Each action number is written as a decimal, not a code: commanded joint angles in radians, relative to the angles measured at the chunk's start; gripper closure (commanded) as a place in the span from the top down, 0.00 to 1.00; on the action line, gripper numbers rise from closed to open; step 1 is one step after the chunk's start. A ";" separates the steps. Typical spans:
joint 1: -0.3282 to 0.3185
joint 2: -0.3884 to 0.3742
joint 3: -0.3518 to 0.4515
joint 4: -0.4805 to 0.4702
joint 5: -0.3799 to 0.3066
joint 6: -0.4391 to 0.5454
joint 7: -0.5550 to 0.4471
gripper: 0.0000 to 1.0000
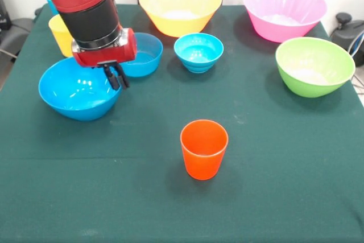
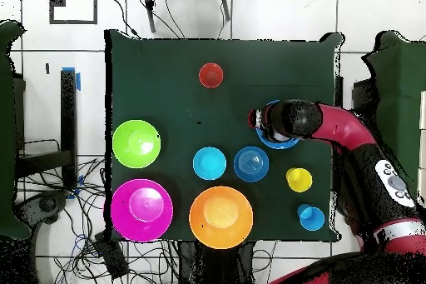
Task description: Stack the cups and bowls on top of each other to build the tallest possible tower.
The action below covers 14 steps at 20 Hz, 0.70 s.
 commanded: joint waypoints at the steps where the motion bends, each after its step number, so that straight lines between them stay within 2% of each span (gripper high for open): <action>1: 0.075 -0.046 0.033 0.038 -0.074 -0.033 -0.116 0.00; 7: 0.124 -0.096 0.015 0.048 -0.091 -0.016 -0.083 0.00; 11: 0.156 -0.145 0.009 0.064 -0.071 0.016 -0.055 0.00; 14: 0.168 -0.153 0.005 0.068 -0.063 0.014 -0.046 0.00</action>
